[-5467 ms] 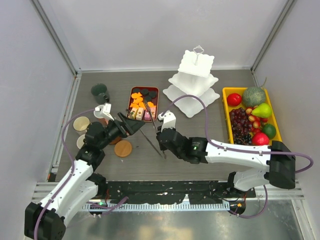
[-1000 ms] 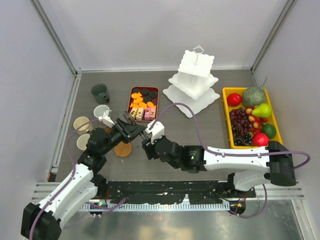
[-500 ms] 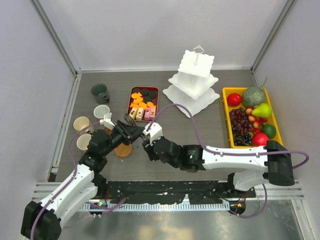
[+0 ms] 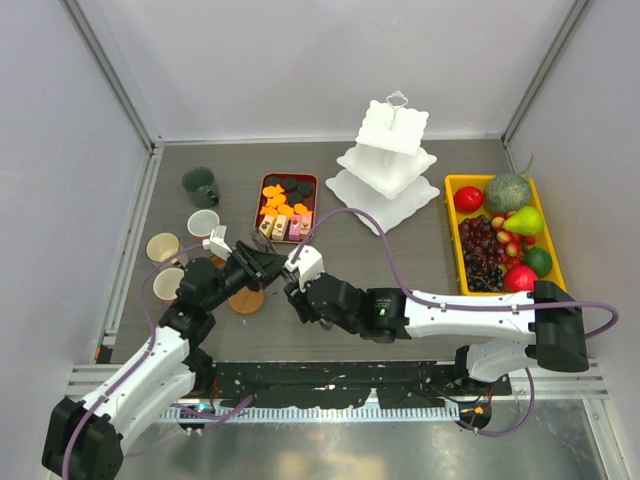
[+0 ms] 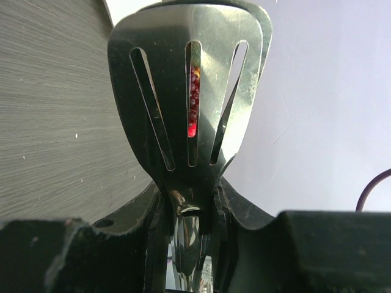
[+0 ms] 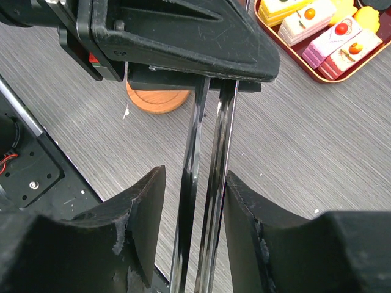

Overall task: Serve the afternoon tea
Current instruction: Adjust the clamp.

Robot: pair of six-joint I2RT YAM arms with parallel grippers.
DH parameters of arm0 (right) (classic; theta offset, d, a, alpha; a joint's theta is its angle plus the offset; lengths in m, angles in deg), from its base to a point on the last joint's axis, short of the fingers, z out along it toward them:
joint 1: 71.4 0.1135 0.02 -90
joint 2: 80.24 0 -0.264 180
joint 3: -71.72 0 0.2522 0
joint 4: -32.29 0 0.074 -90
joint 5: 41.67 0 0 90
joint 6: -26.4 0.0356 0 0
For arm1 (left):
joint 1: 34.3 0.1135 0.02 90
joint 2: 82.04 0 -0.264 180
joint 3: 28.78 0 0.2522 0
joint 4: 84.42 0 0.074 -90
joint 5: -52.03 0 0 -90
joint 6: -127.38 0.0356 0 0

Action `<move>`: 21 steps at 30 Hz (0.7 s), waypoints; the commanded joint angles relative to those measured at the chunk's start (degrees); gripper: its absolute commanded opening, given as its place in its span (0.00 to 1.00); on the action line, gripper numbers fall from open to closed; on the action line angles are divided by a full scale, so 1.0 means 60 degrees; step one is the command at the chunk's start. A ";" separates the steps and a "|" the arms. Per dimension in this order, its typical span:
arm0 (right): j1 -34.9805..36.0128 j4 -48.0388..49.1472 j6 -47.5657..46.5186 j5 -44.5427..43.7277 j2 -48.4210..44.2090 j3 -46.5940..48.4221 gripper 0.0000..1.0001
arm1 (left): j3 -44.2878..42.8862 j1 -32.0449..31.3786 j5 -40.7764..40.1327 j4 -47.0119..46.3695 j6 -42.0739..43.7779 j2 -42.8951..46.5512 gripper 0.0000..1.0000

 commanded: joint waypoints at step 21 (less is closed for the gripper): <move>-0.0080 -0.0099 0.0301 -0.0255 -0.0064 0.0450 0.44 | -0.0412 0.0035 0.0203 -0.0603 0.0044 0.0145 0.00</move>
